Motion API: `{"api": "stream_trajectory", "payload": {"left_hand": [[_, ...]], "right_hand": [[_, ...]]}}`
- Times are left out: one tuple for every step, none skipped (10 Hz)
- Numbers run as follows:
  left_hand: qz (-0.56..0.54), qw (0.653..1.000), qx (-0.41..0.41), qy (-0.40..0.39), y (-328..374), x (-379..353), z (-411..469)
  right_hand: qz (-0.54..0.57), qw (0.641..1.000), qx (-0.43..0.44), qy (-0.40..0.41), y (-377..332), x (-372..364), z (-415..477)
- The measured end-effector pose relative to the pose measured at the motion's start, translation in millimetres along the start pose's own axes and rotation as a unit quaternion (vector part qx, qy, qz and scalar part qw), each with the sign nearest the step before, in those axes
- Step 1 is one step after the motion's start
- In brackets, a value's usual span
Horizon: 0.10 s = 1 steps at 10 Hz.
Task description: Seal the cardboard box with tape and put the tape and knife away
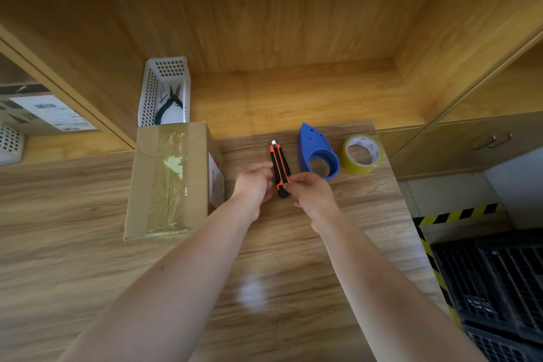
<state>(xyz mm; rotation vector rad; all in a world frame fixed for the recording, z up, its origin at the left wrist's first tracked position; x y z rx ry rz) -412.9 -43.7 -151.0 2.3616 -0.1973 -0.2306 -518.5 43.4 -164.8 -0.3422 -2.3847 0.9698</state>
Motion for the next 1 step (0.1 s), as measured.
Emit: {"api": "stream_trajectory", "payload": {"left_hand": [[0.018,0.999,-0.045,-0.017,7.9,1.8,-9.0]], "right_hand": [[0.011,1.0,0.02,-0.007,-9.2,5.2,-9.5]]}}
Point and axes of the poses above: each hand's wrist, its own z-axis towards the middle knuckle, its own x-axis out of the back of the hand, y = z × x, the point moved 4 cm from there along z, towards the middle knuckle, and after that the axes turned 14 degrees about -z, right-handed, at the moved point
